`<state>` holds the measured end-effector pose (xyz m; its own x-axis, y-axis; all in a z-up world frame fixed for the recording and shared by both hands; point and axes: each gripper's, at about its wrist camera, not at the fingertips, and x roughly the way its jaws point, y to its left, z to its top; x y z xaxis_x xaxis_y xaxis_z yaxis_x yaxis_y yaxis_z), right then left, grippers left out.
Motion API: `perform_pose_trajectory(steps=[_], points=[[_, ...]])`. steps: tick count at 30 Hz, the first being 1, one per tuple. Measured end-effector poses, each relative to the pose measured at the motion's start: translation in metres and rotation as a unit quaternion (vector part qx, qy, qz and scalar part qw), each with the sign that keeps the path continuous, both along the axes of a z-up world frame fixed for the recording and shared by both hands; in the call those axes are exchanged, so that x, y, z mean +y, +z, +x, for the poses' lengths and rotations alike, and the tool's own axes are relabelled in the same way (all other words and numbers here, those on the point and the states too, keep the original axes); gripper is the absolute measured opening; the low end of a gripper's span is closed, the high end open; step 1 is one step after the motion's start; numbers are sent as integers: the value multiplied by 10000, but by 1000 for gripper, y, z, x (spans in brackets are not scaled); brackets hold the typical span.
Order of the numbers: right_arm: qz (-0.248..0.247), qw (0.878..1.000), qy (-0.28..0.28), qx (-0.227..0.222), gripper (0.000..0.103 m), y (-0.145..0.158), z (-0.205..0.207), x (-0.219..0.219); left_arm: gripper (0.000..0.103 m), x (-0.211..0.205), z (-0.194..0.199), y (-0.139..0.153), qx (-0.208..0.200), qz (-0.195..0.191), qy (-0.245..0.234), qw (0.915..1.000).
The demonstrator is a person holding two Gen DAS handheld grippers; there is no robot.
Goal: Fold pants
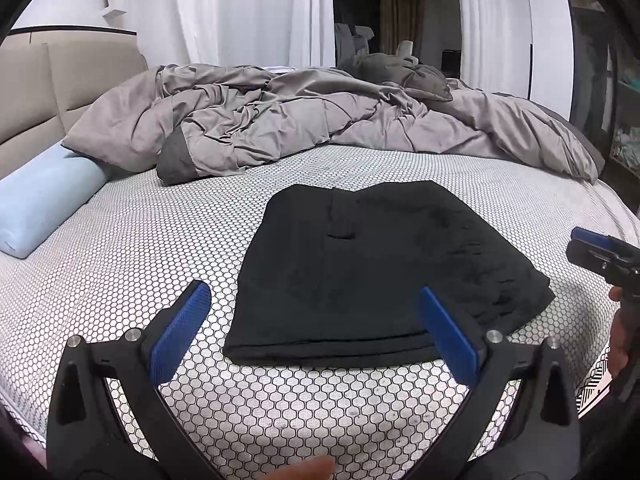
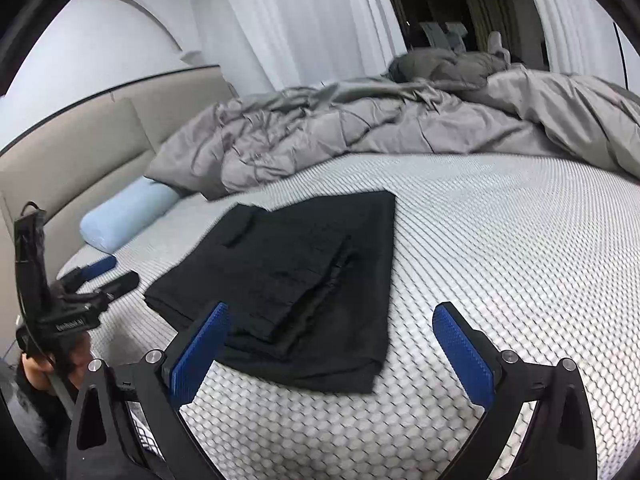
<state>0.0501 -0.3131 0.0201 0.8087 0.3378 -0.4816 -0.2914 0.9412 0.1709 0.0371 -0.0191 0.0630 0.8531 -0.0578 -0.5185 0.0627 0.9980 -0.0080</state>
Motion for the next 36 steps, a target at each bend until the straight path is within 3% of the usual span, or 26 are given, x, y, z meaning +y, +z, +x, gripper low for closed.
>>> perform_pose_trajectory(steps=[5,36], points=[[11,9998,-37,-176,103,2,4,13,102,11,4,-3,-21,-186,81,9998],[-126,9997,70,-177,103,-13,8,36,102,21,20,-14,-32,-47,155,9999]])
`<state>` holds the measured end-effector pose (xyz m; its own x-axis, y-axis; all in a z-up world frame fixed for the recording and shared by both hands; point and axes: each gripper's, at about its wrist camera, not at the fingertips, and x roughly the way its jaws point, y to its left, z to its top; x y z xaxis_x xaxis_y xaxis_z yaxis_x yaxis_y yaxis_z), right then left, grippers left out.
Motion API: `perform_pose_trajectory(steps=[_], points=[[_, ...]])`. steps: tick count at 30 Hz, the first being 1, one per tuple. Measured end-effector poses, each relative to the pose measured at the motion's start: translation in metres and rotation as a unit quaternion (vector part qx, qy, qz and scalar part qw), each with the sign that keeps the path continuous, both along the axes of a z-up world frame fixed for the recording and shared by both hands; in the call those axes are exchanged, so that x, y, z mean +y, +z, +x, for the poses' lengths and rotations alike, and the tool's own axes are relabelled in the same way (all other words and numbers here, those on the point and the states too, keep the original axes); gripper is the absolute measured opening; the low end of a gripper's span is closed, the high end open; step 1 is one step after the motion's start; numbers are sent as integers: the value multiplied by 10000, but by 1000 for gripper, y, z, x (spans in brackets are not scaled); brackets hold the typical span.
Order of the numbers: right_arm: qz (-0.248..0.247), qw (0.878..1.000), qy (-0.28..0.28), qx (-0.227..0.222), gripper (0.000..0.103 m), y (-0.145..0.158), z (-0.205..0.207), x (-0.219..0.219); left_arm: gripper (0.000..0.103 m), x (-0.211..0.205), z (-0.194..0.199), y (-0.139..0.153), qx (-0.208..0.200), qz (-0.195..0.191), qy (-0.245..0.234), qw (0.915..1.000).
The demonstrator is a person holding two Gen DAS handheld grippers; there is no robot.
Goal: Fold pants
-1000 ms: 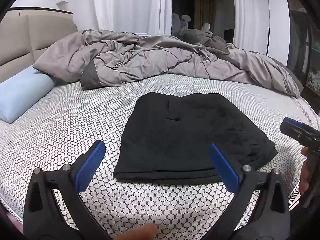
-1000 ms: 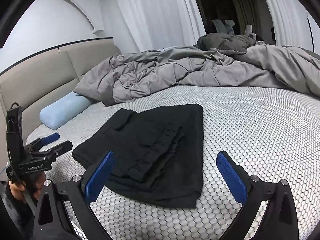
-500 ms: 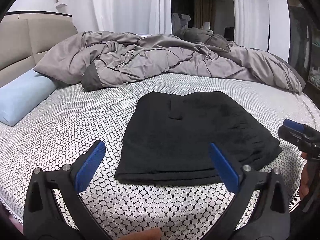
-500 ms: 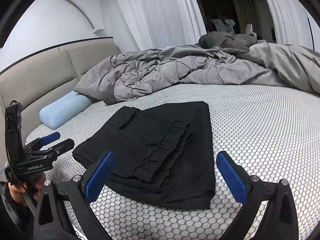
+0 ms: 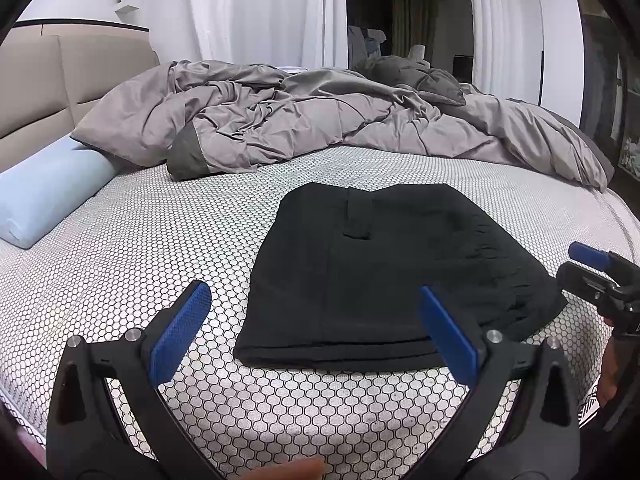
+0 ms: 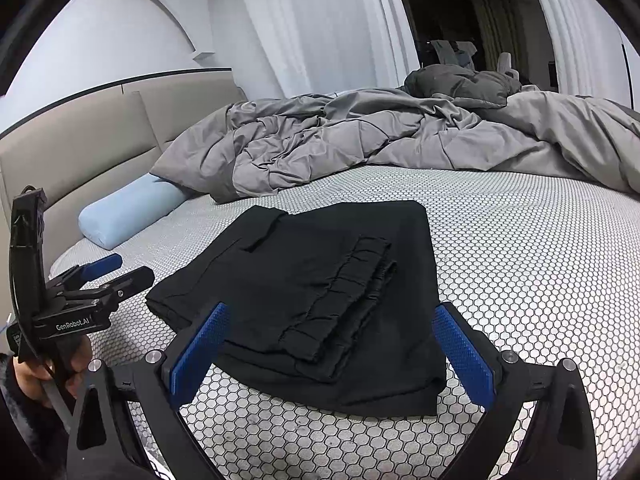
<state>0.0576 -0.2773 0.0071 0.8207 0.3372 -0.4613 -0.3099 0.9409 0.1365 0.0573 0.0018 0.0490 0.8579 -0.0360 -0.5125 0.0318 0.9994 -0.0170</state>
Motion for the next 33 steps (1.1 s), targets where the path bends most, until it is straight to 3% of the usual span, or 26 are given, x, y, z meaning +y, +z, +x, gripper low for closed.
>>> perform_pose_trajectory(steps=[33], points=[[-5,10000,-56,-25,103,1,-1,-4,102,0,-1,0,-53,-9,-51,10000]])
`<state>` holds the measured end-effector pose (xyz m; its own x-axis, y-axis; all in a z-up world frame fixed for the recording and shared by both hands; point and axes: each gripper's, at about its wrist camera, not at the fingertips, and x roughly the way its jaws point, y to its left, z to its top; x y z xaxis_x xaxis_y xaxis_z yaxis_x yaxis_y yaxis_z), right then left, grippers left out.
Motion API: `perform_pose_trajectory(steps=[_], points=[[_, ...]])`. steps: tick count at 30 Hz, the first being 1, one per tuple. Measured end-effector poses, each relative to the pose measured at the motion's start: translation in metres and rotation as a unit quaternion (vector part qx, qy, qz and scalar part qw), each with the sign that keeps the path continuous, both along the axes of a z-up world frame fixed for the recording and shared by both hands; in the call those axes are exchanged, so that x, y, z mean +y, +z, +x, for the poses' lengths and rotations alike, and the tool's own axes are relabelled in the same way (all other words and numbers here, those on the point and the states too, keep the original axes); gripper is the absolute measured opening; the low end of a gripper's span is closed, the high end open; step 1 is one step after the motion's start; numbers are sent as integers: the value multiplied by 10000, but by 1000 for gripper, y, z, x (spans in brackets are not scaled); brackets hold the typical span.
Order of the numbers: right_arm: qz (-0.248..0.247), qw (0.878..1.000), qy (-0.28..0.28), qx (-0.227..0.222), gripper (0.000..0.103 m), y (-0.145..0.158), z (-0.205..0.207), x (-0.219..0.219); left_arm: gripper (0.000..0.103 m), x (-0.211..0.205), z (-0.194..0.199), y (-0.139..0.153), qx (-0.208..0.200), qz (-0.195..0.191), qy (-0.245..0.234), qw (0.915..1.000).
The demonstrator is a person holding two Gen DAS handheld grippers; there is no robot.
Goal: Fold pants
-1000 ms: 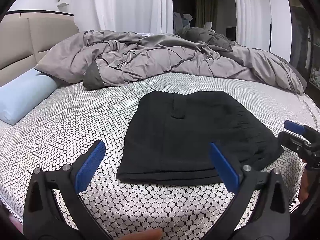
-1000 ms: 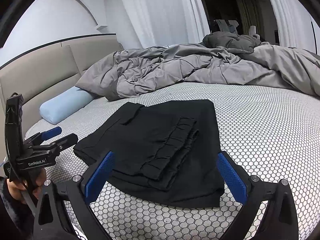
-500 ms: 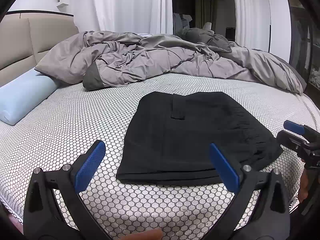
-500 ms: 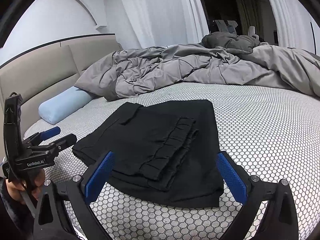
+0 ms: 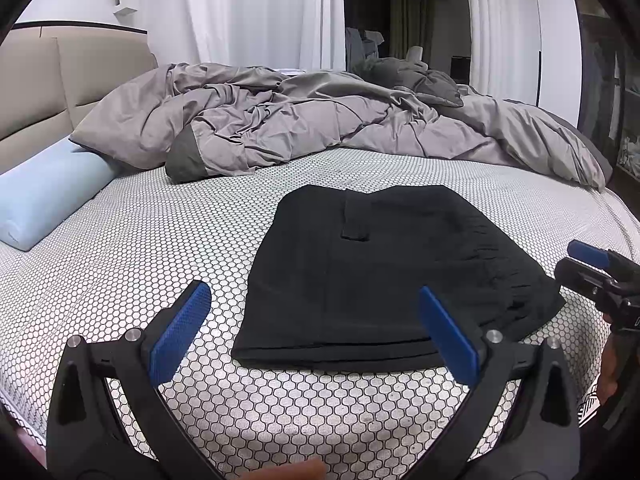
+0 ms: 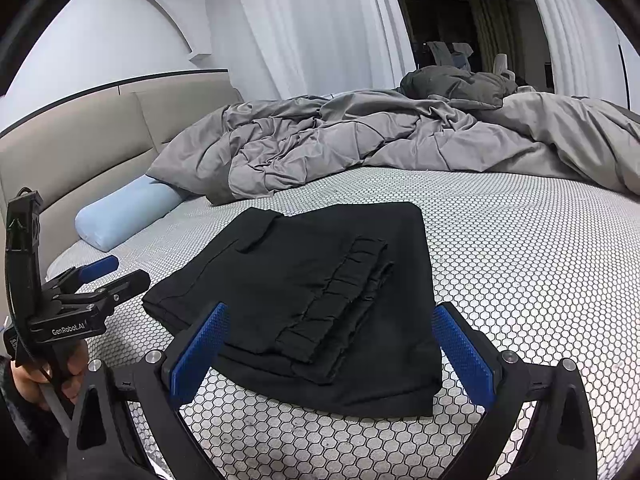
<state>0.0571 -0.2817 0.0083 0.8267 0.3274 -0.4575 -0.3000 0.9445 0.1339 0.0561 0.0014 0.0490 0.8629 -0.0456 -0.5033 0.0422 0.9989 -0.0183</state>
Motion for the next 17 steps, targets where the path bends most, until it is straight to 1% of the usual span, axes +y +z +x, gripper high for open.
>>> perform_pose_trajectory(steps=[11,17], points=[[-172,9997,92,-148,103,7,-7,6,102,0,-2,1,-10,-35,-26,10000],[-209,9996,138,-129,103,6,-8,8,102,0,-2,2,6,-28,-53,10000]])
